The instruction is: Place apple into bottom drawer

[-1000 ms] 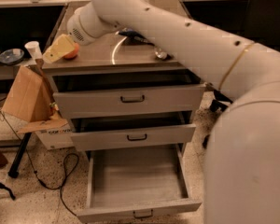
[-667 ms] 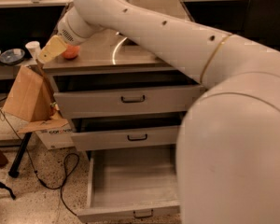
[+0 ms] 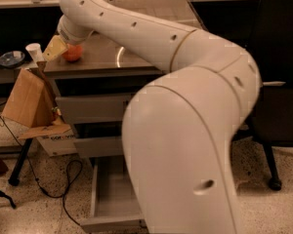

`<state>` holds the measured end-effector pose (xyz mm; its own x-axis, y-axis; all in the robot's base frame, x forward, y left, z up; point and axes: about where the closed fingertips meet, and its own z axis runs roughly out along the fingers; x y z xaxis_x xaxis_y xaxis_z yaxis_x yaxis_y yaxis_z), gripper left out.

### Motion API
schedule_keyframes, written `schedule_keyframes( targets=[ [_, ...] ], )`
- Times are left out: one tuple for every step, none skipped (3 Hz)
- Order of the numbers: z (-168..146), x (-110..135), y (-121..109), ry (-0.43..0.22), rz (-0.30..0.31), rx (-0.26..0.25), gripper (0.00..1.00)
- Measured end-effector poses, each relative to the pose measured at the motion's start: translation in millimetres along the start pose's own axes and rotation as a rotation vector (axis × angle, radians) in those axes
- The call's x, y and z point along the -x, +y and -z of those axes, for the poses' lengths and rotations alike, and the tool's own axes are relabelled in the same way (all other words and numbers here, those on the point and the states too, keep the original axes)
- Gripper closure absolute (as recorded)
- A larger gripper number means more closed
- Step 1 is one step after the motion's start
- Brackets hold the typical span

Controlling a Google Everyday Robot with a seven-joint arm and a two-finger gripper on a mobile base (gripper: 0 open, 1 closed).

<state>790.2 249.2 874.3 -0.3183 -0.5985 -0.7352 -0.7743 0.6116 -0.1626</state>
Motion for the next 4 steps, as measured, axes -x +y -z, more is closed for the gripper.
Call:
schedule_keyframes(
  targets=[
    [-19,-3,-9,0.035,-0.024,-0.012,0.0],
    [-36,-11,-10,0.066,-0.046,0.005,0.19],
    [-29,-16,-16,0.043,-0.074,0.021,0.5],
    [-2,-18,-16,-0.021,-0.093,0.031,0.73]
  ],
)
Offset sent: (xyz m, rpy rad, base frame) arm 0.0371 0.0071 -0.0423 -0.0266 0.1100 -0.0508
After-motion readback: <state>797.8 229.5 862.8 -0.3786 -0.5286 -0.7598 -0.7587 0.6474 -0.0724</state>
